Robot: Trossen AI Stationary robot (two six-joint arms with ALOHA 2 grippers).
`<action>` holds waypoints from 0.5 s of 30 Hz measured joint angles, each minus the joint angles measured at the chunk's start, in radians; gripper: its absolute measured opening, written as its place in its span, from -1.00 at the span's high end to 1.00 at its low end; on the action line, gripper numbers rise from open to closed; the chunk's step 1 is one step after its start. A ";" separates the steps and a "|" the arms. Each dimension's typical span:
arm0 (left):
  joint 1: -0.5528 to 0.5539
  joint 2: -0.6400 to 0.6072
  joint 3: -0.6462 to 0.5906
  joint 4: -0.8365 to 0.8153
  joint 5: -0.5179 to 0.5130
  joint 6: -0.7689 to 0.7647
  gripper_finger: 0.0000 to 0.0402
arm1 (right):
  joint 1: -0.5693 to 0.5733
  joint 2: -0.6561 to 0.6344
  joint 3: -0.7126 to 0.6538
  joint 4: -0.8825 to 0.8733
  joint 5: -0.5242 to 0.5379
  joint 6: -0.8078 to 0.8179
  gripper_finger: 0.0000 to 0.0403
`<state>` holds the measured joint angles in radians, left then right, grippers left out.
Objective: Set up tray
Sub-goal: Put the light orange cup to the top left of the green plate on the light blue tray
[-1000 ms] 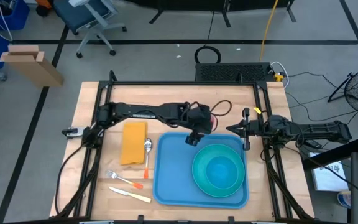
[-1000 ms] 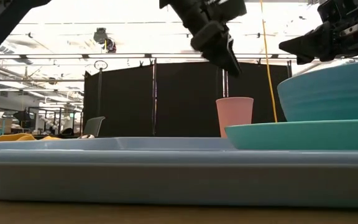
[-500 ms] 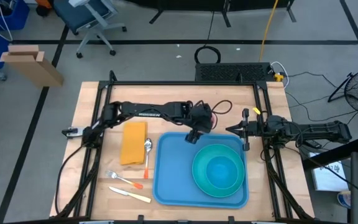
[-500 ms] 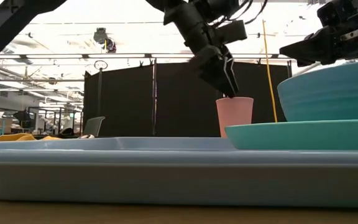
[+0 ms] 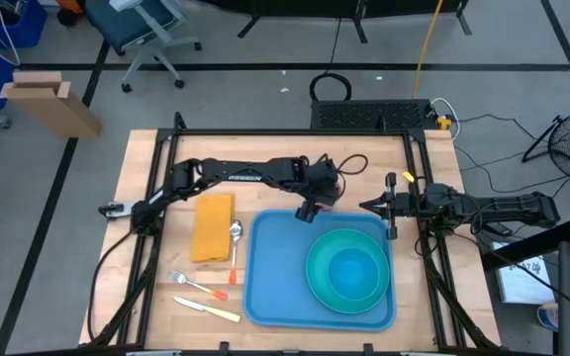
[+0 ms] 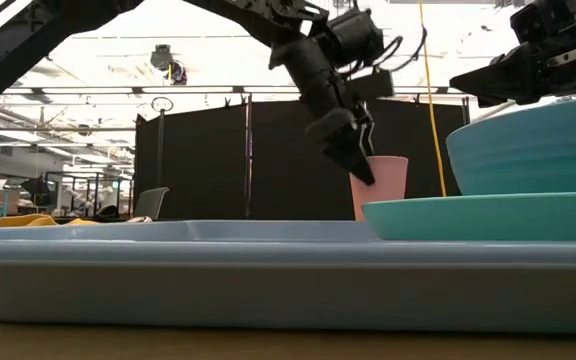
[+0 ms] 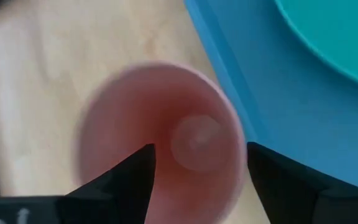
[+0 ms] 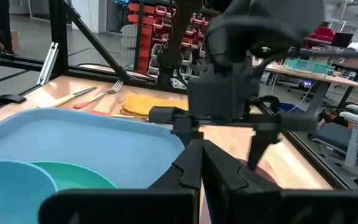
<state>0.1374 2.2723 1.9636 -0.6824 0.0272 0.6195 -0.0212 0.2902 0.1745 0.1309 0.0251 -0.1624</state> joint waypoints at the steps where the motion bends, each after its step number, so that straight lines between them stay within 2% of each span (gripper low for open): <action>1: 0.000 0.010 0.000 0.000 0.000 0.001 -0.22 | 0.000 0.001 0.000 -0.001 0.000 -0.002 1.00; 5: 0.000 0.021 -0.002 0.009 -0.003 0.014 -0.10 | 0.000 0.001 0.000 0.000 0.001 -0.008 1.00; 8: 0.000 0.021 0.000 0.028 -0.011 0.023 0.09 | 0.000 0.000 0.000 0.001 0.001 -0.011 1.00; 15: -0.009 0.024 0.000 0.033 -0.038 0.038 0.90 | 0.000 0.000 0.000 0.000 0.001 -0.011 1.00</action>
<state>0.1285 2.2959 1.9633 -0.6497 -0.0106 0.6572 -0.0212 0.2901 0.1745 0.1309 0.0257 -0.1734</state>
